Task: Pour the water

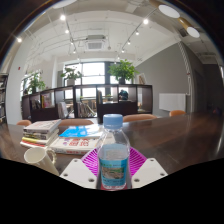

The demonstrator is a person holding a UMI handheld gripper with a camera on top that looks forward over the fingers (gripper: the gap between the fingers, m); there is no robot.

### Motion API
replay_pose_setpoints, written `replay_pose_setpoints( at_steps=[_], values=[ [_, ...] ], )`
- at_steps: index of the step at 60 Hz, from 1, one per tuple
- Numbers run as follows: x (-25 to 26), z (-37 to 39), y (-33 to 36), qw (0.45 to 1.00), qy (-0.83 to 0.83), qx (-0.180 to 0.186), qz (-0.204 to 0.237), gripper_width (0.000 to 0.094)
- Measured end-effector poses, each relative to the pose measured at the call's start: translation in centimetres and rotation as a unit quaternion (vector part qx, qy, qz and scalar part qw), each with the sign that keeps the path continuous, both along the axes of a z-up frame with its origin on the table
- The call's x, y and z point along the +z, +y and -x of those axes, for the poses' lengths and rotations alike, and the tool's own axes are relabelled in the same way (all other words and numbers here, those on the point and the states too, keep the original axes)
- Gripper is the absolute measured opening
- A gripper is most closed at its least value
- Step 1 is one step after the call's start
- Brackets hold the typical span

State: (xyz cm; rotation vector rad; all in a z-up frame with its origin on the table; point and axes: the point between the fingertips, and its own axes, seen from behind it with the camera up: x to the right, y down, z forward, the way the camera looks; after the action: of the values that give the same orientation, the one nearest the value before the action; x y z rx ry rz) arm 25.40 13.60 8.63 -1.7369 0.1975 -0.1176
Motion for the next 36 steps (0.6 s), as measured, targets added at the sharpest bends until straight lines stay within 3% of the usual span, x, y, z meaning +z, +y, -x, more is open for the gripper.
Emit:
replay_pose_setpoints(
  at_steps=[9, 13, 17, 26, 36],
  values=[
    [-0.1, 0.4, -0.1, 1.0, -0.001, 0.01, 0.009, 0.0485],
    [-0.9, 0.9, -0.4, 1.0, -0.001, 0.02, 0.022, 0.0668],
    [-1.5, 0.8, -1.3, 0.999, -0.005, 0.017, 0.035, 0.0784],
    [-2.8, 1.0, -5.2, 0.998, 0.0, 0.004, 0.066, 0.0872],
    [-3.8, 3.7, -10.8, 0.996, -0.004, -0.001, 0.093, 0.0867]
  ],
)
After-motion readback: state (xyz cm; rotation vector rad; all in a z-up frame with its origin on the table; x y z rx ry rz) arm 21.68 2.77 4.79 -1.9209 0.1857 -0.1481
